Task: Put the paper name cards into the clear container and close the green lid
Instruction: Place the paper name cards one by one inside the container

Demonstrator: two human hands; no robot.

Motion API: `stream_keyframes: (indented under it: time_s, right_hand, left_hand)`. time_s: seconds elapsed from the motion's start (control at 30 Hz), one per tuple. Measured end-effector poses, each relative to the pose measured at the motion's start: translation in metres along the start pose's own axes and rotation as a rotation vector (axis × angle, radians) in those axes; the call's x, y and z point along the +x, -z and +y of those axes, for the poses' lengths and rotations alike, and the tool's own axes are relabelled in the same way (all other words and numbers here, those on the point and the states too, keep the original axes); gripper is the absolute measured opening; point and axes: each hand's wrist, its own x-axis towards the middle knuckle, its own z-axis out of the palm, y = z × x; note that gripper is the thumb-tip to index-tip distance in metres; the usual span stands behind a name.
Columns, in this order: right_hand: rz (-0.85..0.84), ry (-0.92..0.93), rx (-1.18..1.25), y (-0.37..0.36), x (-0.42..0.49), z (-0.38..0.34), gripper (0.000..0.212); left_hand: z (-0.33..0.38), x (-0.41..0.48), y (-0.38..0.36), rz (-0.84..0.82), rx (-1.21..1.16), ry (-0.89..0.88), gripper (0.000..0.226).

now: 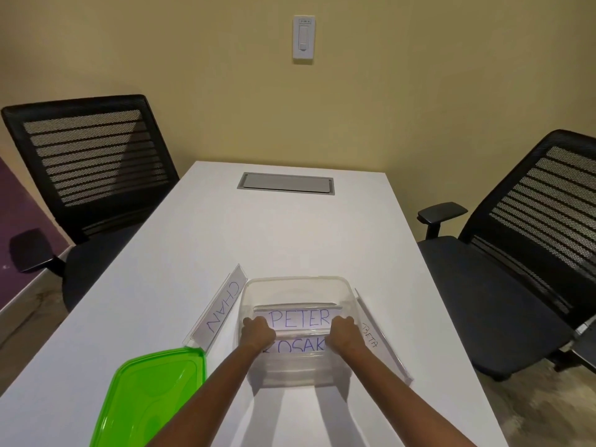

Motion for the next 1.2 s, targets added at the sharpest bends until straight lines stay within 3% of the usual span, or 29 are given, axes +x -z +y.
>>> stream_keyframes:
  time_s: [0.17,0.33,0.67,0.83,1.0,1.2]
  right_hand:
    - [0.025,0.023,-0.019,0.000,-0.004,0.000,0.032]
    - [0.102,0.099,0.019,0.001,-0.009,0.005,0.018]
    - [0.451,0.227,0.440,0.023,-0.038,0.040,0.027]
    - [0.538,0.085,0.594,0.025,-0.048,0.074,0.024]
    - [0.474,-0.050,0.591,0.016,-0.052,0.112,0.023]
    - [0.261,-0.137,0.511,0.001,-0.056,0.141,0.038]
  left_hand:
    - [-0.004,0.000,-0.002,0.003,0.029,-0.037,0.022]
    - [0.001,-0.007,-0.009,0.068,0.039,-0.110,0.033]
    - [0.037,-0.050,-0.056,0.402,0.100,-0.657,0.050]
    - [0.052,-0.082,-0.089,0.303,0.170,-0.919,0.057]
    - [0.055,-0.099,-0.120,0.267,0.168,-1.160,0.052]
    - [0.060,-0.105,-0.151,-0.197,-0.018,-0.738,0.055]
